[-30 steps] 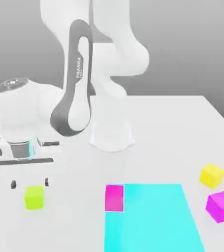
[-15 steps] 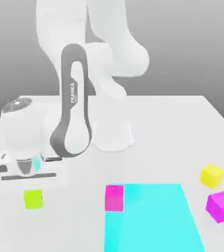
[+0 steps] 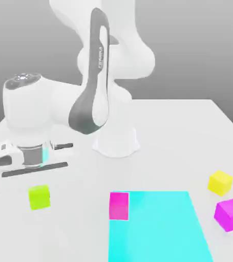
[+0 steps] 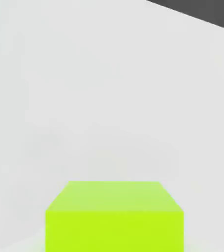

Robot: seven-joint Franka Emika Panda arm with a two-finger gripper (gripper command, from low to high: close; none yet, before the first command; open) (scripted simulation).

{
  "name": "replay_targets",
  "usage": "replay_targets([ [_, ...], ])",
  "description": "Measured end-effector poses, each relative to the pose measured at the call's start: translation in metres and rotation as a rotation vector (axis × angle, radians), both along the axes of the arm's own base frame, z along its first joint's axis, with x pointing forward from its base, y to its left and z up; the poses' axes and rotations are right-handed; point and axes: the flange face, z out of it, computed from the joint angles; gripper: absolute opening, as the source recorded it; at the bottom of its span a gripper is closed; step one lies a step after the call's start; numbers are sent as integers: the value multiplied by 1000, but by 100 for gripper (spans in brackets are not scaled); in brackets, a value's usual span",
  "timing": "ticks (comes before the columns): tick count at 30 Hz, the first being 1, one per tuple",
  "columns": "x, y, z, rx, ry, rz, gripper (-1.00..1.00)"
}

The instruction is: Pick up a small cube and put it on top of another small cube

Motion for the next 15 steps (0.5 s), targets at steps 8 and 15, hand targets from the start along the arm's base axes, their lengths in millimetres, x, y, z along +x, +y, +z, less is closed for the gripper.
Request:
replay_targets([
  [8, 27, 188, 19, -9, 0, 724, -100],
  [15, -21, 364, 14, -19, 19, 1416, -100],
])
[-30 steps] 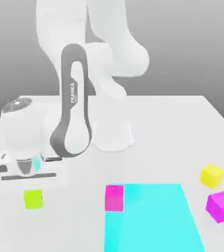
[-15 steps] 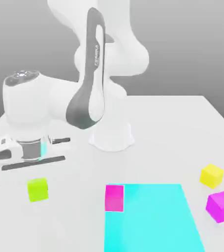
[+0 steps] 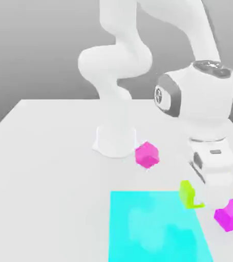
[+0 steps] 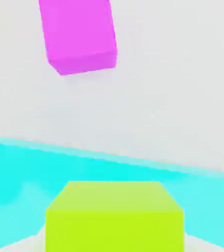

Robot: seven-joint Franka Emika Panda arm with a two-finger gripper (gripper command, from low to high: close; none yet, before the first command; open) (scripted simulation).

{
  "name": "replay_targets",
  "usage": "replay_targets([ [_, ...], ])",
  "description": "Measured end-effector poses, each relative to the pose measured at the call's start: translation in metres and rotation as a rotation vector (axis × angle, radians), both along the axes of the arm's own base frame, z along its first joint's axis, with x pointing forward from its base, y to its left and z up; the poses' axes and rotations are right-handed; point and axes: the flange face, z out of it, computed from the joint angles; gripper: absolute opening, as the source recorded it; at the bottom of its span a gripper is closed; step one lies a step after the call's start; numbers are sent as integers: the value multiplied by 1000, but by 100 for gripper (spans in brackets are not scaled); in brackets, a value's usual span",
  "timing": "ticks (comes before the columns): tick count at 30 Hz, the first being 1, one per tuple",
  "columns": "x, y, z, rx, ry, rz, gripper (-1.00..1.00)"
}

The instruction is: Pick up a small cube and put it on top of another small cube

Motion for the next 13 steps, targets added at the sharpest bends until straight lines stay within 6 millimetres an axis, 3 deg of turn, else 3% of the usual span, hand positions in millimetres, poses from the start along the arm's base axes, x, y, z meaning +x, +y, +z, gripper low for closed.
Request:
replay_targets([
  [1, -6, 18, -11, -3, 2, 86, -100],
  [2, -12, 37, -28, -6, 4, 174, 100],
  [7, -12, 37, -28, -6, 4, 174, 100],
  [8, -16, 48, -39, -6, 5, 229, 100],
  [9, -18, 54, -37, -5, 6, 257, 100],
  [13, -20, 60, 6, -5, 6, 283, 100],
])
